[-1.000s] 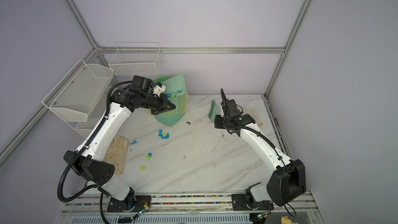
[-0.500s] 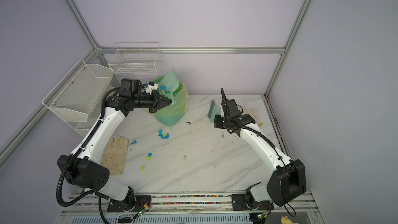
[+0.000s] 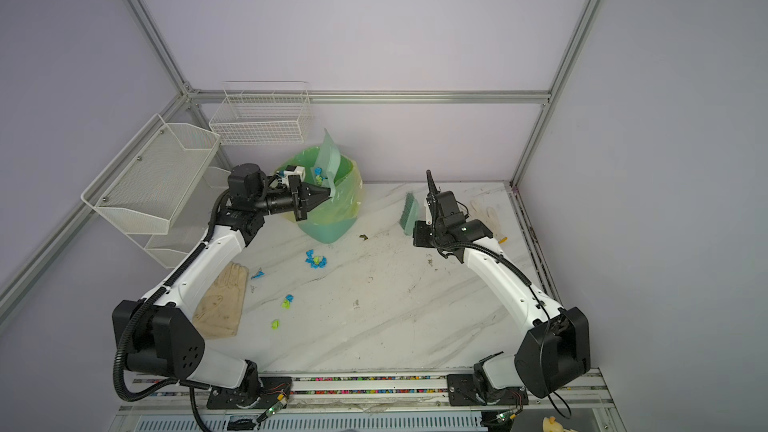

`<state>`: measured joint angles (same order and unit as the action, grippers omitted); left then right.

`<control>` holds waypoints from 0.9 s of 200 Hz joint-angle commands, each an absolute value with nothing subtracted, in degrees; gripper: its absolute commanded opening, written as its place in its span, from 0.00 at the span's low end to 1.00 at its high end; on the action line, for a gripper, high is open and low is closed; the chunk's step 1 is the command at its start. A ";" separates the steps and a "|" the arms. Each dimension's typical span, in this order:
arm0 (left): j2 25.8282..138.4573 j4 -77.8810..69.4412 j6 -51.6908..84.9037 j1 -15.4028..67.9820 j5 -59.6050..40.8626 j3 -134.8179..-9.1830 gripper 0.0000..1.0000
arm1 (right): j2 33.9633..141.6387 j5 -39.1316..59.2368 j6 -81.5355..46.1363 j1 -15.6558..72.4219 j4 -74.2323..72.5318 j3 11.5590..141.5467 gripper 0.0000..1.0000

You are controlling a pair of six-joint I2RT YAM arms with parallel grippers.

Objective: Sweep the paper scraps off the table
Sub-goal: 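Shake the tipped dustpan over the bin with the left gripper to empty it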

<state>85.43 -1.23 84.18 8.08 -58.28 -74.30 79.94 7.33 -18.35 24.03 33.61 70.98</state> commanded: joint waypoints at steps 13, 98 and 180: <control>84.02 -25.86 99.84 7.62 -60.75 -69.26 0.00 | 78.95 7.66 -18.02 23.79 31.75 71.00 0.00; 89.23 -65.78 128.87 7.48 -54.08 -58.41 0.00 | 79.01 8.20 -18.67 23.75 31.79 71.46 0.00; 93.21 -85.96 142.64 12.44 -40.40 -53.54 0.00 | 79.01 9.79 -20.27 23.78 32.20 73.55 0.00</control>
